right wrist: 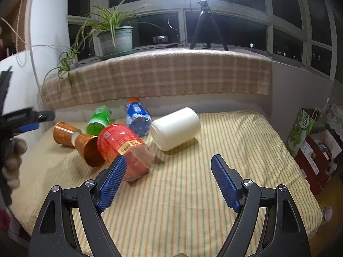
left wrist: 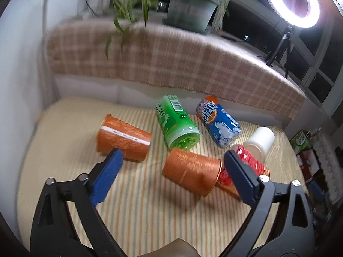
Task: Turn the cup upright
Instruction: 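Reach the left tool to the lying green bottle cup and close on it, then lift the green bottle cup off the bed with the left tool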
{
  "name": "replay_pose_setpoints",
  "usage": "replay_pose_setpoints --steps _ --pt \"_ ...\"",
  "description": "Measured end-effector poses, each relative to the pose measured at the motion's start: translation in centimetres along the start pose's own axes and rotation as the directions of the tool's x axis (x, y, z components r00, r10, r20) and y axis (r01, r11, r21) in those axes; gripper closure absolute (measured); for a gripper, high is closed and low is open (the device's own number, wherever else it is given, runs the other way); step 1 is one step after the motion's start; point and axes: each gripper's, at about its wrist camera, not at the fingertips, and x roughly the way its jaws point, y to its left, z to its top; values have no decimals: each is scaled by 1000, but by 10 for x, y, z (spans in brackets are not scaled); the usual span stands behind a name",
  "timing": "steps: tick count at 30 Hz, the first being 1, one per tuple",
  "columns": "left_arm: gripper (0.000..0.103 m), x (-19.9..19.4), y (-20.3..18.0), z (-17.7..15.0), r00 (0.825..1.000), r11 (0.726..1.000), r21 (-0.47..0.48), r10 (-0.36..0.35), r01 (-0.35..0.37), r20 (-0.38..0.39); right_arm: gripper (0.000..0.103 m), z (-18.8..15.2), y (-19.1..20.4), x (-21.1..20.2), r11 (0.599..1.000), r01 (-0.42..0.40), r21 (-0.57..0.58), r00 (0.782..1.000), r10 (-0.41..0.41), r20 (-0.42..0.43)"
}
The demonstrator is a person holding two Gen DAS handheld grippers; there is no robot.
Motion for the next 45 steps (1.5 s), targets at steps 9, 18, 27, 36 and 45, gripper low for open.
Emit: replay_pose_setpoints --steps 9,18,27,36,45 --pt "18 72 2 39 989 994 -92 -67 55 -133 22 -11 -22 6 999 37 35 999 -36 -33" --pt "20 124 -1 59 975 987 -158 -75 43 -208 22 -19 -36 11 996 64 56 997 -60 -58" --pt "25 159 1 64 962 989 -147 -38 -2 -269 22 -23 -48 17 993 80 82 995 -74 -73" --pt "38 193 11 61 949 989 -147 -21 -27 -316 22 -25 -52 21 992 87 94 994 -80 -81" --pt "39 198 12 67 956 992 -127 -29 -9 -293 22 -24 -54 22 991 91 95 993 -84 -82"
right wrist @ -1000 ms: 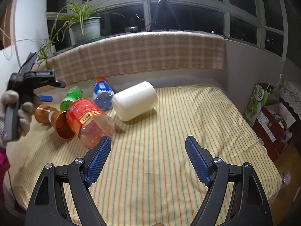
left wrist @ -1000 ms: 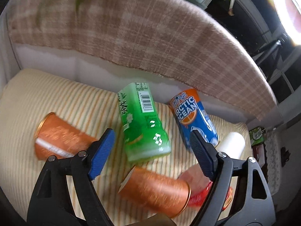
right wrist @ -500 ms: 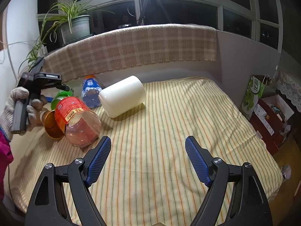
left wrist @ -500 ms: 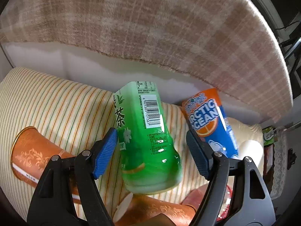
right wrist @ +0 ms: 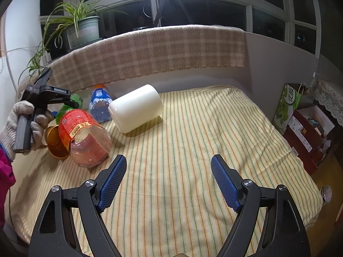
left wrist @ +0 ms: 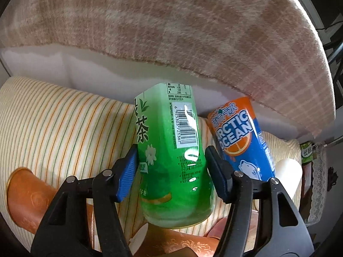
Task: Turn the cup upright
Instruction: 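Lift the green bottle cup off the bed with the left tool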
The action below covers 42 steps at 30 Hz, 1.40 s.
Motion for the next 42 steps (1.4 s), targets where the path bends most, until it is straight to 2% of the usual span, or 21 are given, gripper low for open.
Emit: replay_pose_setpoints --steps 5,11,14,18,21,25,31,37,42 --pt "39 -16 2 11 999 1000 12 -22 22 26 22 0 -1 -3 1000 3 1 1000 -3 3" --pt "39 -60 8 9 995 998 36 -46 43 88 22 0 1 -9 1000 -4 0 1000 4 13" --pt "39 -98 5 -10 991 997 51 -64 59 120 22 0 4 -14 1000 -10 -5 1000 11 25" --pt "39 -126 -3 -27 983 994 80 -86 74 164 22 0 8 -22 1000 -24 -7 999 24 35" --pt "40 -143 -16 -49 977 991 108 -98 78 189 22 0 11 -28 999 -34 -12 999 34 42" --pt "39 -163 -14 -78 971 988 134 -108 81 212 22 -1 16 -36 999 -52 -16 997 53 52" --pt "39 -191 -12 -136 972 983 138 -142 118 185 22 -3 19 -45 997 -80 -23 995 81 61" --pt "39 -183 -4 -195 973 979 86 -197 187 123 22 -6 23 -51 994 -104 -36 993 106 60" --pt "39 -167 0 -227 971 975 24 -222 221 85 22 -8 25 -53 992 -120 -44 991 122 50"
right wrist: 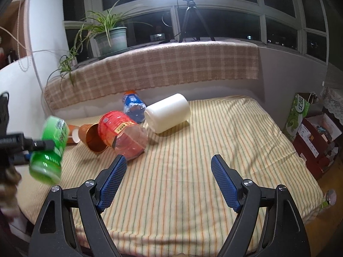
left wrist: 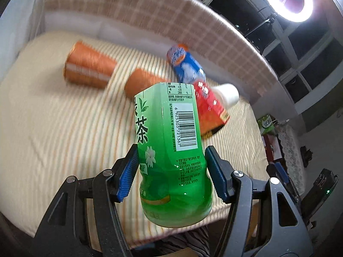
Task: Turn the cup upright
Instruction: 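Lift the green bottle cup off the bed with the left tool, then lower the green cup onto the bed on its side and open the left tool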
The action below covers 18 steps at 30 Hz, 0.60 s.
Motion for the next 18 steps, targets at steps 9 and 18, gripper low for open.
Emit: replay_pose_setpoints --steps 9,18 --pt "39 31 2 -26 998 998 -10 56 -57 -42 22 -5 -1 2 1000 -15 5 1000 15 -26" --pt "39 42 -10 -28 996 997 24 79 -79 -37 22 -8 -3 6 1000 -18 19 999 19 -49"
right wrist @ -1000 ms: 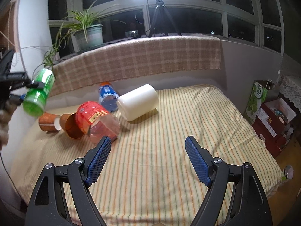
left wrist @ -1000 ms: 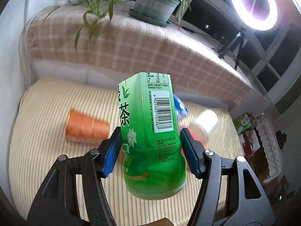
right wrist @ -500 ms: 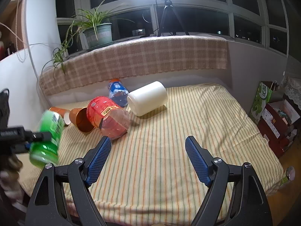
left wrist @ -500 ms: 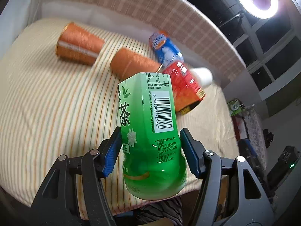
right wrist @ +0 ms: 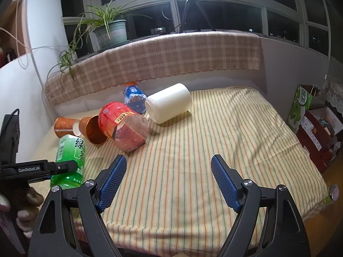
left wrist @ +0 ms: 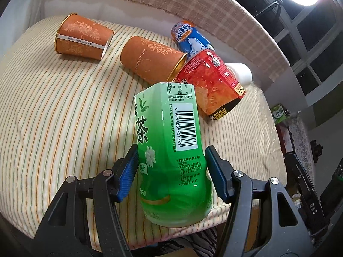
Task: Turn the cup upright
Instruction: 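Lower the green cup onto the bed on its side and open the left tool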
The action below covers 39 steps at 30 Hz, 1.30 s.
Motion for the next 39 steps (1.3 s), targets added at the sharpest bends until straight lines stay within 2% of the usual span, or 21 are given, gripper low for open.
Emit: replay_pose_setpoints --steps 12,16,19,24,28,32,39 --pt "38 -2 -7 -3 999 998 50 33 -35 32 22 -2 2 1 1000 -1 -2 1000 0 -15" --pt "27 -6 -7 -4 999 998 62 28 -31 45 22 -1 5 2 1000 -1 -9 1000 0 -17" --pt "26 -10 -8 -3 998 997 73 32 -37 62 22 0 7 4 1000 -1 -11 1000 1 -16" --pt "26 -23 -7 -4 993 994 92 54 -64 102 22 3 12 9 998 -61 -7 997 60 -38" --pt "26 -39 -3 -7 984 989 104 87 -104 154 22 7 17 18 988 -151 14 984 151 -94" --pt "26 -59 1 -13 966 977 124 141 -171 216 22 14 34 25 977 -213 -21 969 209 -131" --pt "26 -86 12 -31 936 954 139 219 -265 276 22 29 64 49 941 -331 -74 923 306 -236"
